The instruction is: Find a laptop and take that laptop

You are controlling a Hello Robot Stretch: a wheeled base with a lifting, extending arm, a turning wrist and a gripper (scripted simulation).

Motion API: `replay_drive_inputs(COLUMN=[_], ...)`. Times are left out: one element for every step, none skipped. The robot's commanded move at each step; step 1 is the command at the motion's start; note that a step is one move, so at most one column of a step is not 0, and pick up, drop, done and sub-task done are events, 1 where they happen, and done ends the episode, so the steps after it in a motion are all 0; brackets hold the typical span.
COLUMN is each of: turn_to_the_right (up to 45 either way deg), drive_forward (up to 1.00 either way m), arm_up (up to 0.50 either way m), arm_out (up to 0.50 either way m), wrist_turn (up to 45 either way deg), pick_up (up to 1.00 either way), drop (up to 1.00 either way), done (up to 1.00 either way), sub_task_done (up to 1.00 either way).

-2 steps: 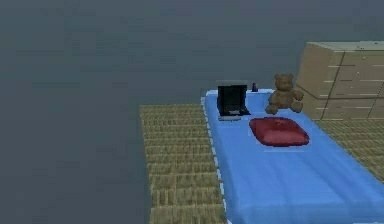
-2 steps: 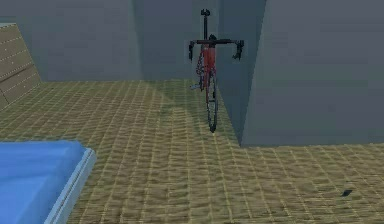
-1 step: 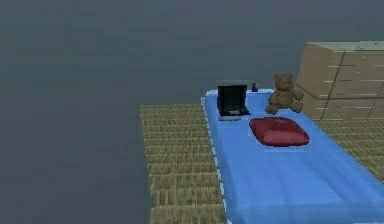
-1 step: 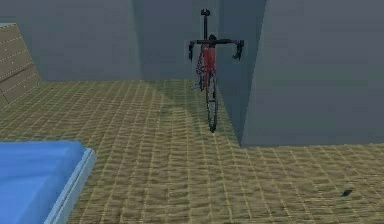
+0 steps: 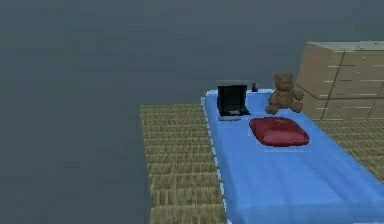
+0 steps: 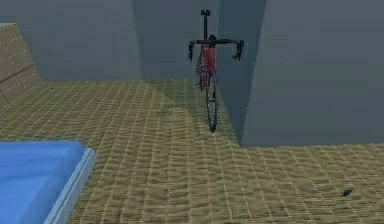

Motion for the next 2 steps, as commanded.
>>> replay_drive_inputs(turn_to_the_right=[15.0,0.0], drive_forward=[0.0,0.45], arm_up=[0.0,0.0], arm_out=[0.0,0.0], wrist_turn=[0.0,0.0], pick_up=[0.0,0.0], drop=[0.0,0.0], done=[0.0,0.0], sub_task_done=[0.0,0.0])
